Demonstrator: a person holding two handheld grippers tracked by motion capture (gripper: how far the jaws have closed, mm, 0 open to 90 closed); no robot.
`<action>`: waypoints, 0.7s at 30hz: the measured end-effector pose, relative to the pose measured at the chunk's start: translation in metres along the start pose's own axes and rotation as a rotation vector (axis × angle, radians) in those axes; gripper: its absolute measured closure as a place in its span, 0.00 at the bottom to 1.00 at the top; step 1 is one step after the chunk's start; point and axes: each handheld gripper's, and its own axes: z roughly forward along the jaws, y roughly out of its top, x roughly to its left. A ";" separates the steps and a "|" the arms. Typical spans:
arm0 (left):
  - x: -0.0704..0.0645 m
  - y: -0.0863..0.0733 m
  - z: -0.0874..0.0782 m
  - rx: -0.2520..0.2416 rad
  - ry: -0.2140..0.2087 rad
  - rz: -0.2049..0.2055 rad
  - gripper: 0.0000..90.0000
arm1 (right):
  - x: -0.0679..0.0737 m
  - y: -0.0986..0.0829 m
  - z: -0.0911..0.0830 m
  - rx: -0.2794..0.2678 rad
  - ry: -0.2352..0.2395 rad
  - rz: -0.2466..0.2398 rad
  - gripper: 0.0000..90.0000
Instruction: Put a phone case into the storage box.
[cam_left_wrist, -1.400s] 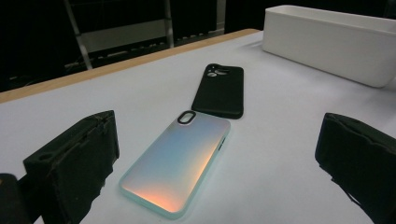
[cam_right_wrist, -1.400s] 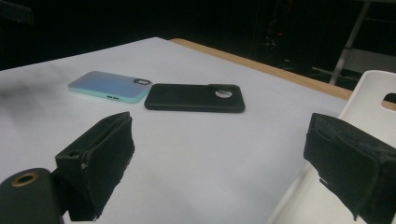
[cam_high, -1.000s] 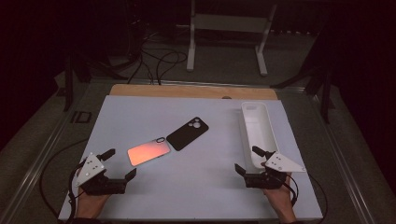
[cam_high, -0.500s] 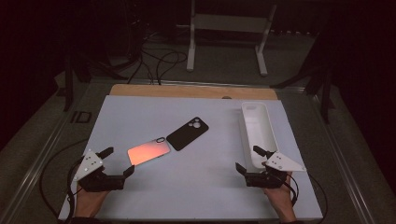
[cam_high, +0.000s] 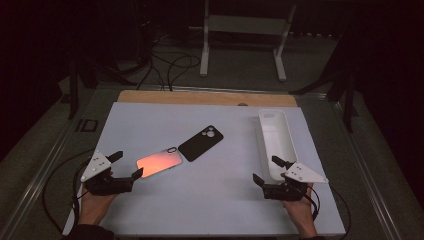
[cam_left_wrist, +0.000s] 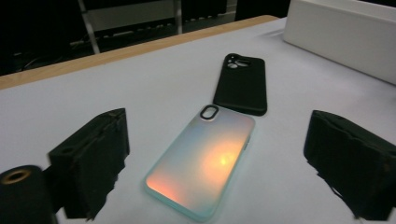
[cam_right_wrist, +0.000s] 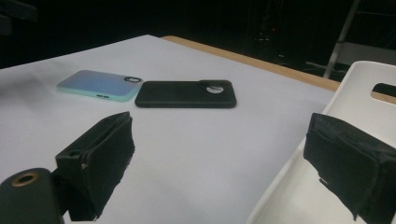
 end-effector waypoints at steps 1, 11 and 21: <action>0.000 0.000 0.000 0.000 0.000 0.000 0.15 | 0.000 0.000 0.000 0.000 0.000 0.000 0.09; 0.012 0.005 0.014 0.036 0.017 -0.026 0.58 | 0.000 -0.001 0.000 0.004 -0.004 0.000 0.09; 0.032 0.006 0.037 0.076 -0.046 -0.084 0.80 | 0.000 -0.001 0.001 0.006 -0.003 -0.001 0.09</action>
